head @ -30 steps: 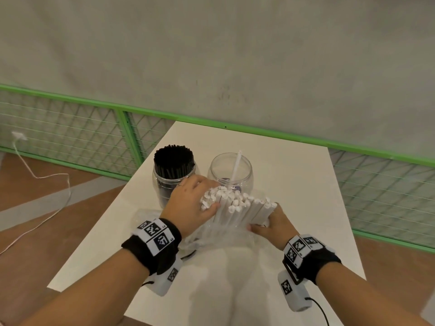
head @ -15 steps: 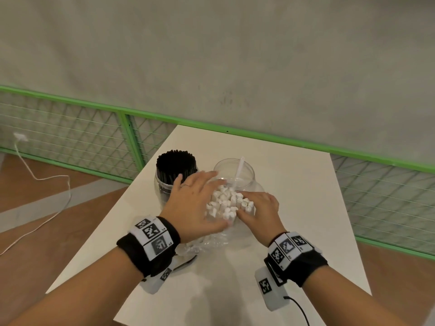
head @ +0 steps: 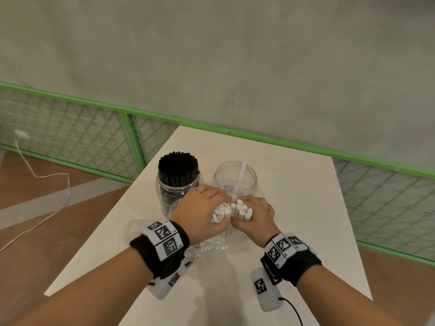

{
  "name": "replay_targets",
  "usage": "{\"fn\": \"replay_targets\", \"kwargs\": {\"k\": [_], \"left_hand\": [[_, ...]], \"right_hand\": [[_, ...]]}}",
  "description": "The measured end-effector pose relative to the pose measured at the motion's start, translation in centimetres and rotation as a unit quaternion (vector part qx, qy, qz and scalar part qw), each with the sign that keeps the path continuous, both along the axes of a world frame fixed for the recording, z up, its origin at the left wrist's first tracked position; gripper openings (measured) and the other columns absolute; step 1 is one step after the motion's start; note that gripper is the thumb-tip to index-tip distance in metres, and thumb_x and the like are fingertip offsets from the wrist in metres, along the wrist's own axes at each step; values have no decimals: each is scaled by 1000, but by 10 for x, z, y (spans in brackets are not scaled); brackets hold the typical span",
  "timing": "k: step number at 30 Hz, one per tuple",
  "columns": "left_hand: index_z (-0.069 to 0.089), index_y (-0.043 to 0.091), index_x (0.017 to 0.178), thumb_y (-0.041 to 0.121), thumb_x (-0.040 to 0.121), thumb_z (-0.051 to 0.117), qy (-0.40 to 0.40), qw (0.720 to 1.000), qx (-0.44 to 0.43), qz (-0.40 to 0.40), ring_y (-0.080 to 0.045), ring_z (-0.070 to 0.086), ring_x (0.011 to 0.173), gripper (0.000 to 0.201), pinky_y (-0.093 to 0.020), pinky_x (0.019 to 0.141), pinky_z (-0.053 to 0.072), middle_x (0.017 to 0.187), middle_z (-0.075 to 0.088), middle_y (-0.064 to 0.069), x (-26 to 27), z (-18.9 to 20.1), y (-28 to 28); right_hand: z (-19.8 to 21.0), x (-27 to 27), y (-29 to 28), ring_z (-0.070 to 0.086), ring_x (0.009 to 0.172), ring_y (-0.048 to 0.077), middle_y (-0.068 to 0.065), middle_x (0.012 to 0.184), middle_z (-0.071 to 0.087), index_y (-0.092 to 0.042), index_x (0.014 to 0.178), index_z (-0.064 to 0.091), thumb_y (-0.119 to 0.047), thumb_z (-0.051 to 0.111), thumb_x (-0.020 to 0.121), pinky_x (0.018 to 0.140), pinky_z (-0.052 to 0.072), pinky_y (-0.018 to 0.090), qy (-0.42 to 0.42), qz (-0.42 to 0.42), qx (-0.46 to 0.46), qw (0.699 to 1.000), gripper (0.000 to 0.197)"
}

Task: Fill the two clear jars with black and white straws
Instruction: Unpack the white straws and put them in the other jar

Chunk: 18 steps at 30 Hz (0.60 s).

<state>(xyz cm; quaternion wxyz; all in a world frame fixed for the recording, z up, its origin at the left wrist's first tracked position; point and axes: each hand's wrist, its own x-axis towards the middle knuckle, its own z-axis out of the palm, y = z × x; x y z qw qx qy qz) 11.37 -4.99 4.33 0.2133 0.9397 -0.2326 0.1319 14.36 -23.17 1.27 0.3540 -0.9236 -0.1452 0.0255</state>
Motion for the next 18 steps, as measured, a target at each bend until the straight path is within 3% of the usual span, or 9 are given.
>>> {"fn": "replay_targets", "kwargs": {"k": [2, 5, 7, 9, 10, 12, 14, 16, 18], "left_hand": [[63, 25, 105, 42, 79, 52, -5, 1000, -22, 1, -17, 55, 99, 33, -33, 90, 45, 106, 65, 10, -2, 1, 2], [64, 26, 103, 42, 81, 48, 5, 999, -37, 3, -16, 55, 99, 32, -32, 91, 44, 105, 66, 11, -1, 1, 4], [63, 27, 104, 41, 80, 49, 17, 999, -31, 7, -15, 55, 101, 31, -35, 92, 44, 105, 65, 12, 2, 0, 6], [62, 29, 106, 41, 80, 51, 26, 999, -26, 10, -14, 54, 102, 30, -35, 94, 43, 107, 64, 13, 5, -1, 8], [62, 29, 106, 41, 80, 52, 29, 999, -26, 11, -13, 54, 103, 30, -35, 94, 43, 107, 64, 14, 5, -1, 9], [62, 30, 107, 42, 80, 52, 35, 999, -28, 11, -13, 53, 104, 31, -32, 96, 41, 108, 64, 14, 6, -1, 11], [62, 31, 108, 44, 80, 51, 41, 999, -27, 12, -12, 53, 106, 33, -29, 97, 40, 109, 63, 14, 6, 0, 13], [62, 31, 109, 45, 81, 50, 44, 999, -24, 13, -12, 53, 106, 34, -28, 97, 39, 110, 63, 13, 7, 0, 15], [62, 31, 109, 46, 81, 49, 49, 998, -23, 13, -12, 53, 106, 34, -30, 97, 40, 110, 63, 14, 8, 0, 17]], "right_hand": [[1, -1, -3, 39, 113, 9, -22, 99, 54, -32, 102, 64, -64, 45, 51, 105, 20, 37, -10, -12, 26, 1000, 63], [8, -4, -5, 43, 108, 7, -22, 89, 56, -36, 85, 61, -58, 46, 54, 110, 18, 42, -13, -36, 100, 994, 40], [19, -8, -5, 50, 104, 4, -19, 86, 60, -38, 82, 59, -53, 49, 63, 114, 13, 45, -5, -41, 157, 987, 26], [32, -10, -5, 55, 96, -5, -20, 83, 64, -34, 81, 60, -35, 58, 77, 115, 18, 50, -6, -47, 203, 978, 5], [40, -11, -7, 57, 93, -7, -23, 84, 66, -32, 81, 62, -25, 61, 80, 112, 26, 50, -1, -58, 236, 970, 7], [61, -11, -13, 64, 89, 6, -14, 85, 70, -18, 83, 66, -15, 63, 80, 94, 46, 45, -8, -68, 302, 951, 6], [91, -7, -20, 68, 83, 22, -1, 78, 70, -13, 75, 65, -11, 60, 79, 79, 50, 38, -37, -60, 351, 934, 7], [123, 3, -27, 68, 80, 30, 3, 72, 68, -21, 68, 66, -11, 57, 80, 78, 53, 41, -69, -54, 396, 914, 18], [148, 17, -34, 66, 74, 29, 1, 69, 66, -25, 70, 65, -8, 56, 82, 82, 54, 45, -93, -52, 468, 877, 23]]}}
